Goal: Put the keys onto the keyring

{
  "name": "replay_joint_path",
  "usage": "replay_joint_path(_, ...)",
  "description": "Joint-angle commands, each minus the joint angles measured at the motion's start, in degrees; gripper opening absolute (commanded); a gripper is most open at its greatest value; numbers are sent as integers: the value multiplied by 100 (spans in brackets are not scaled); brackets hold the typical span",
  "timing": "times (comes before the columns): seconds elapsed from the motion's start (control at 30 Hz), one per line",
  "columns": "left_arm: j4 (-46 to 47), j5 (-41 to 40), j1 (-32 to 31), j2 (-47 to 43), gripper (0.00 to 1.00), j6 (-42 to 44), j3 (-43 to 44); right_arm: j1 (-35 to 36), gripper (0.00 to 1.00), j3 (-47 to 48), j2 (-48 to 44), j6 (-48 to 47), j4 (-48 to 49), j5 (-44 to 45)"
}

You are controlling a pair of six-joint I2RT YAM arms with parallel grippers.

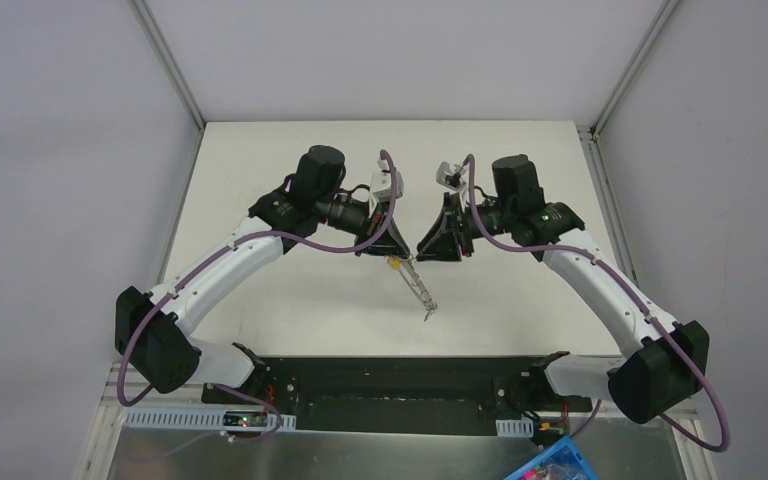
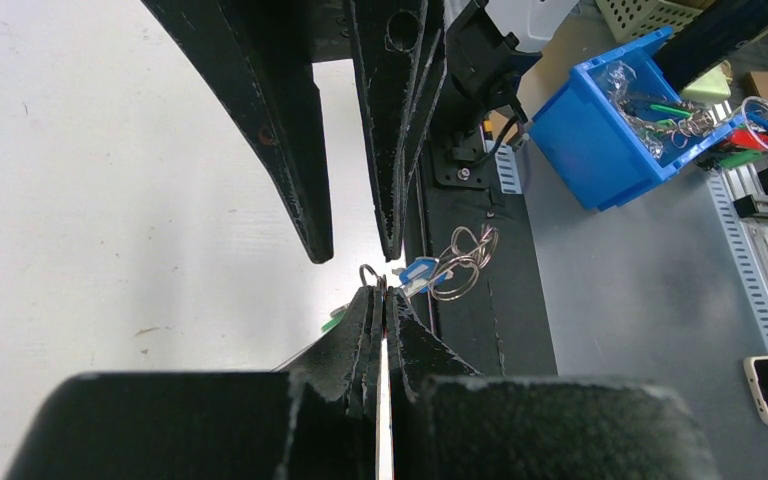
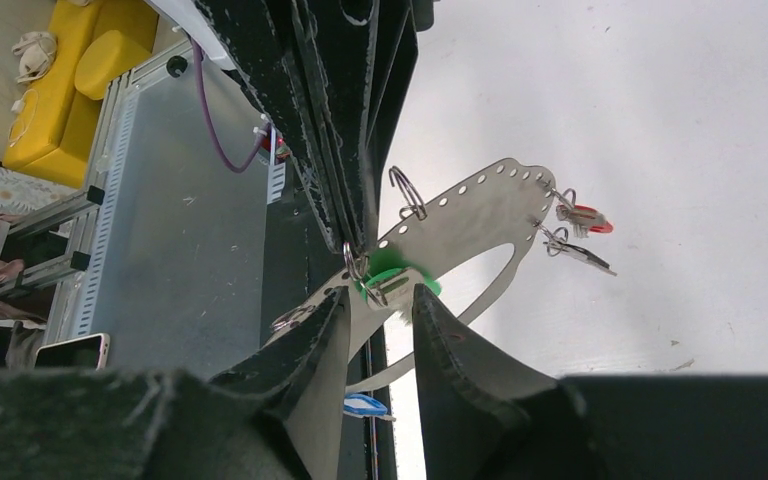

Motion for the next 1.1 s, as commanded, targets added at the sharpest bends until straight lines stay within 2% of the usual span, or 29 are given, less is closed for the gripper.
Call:
replay_joint_path(0.0, 377, 335, -16, -226, 0, -68, 21, 87, 31, 83, 16, -202, 97, -287)
replay_joint_path(0.5, 449, 352, 6, -229, 0, -156, 28, 191, 11, 20, 29, -391, -48, -345)
replay_joint_path(0.83, 476, 421, 45, -274, 0, -176, 12, 183, 8, -39, 5, -413, -59, -347)
replay_joint_path(1.07, 1008, 458, 54, -210, 0, -632, -71, 200, 7, -131, 41, -267, 120, -435)
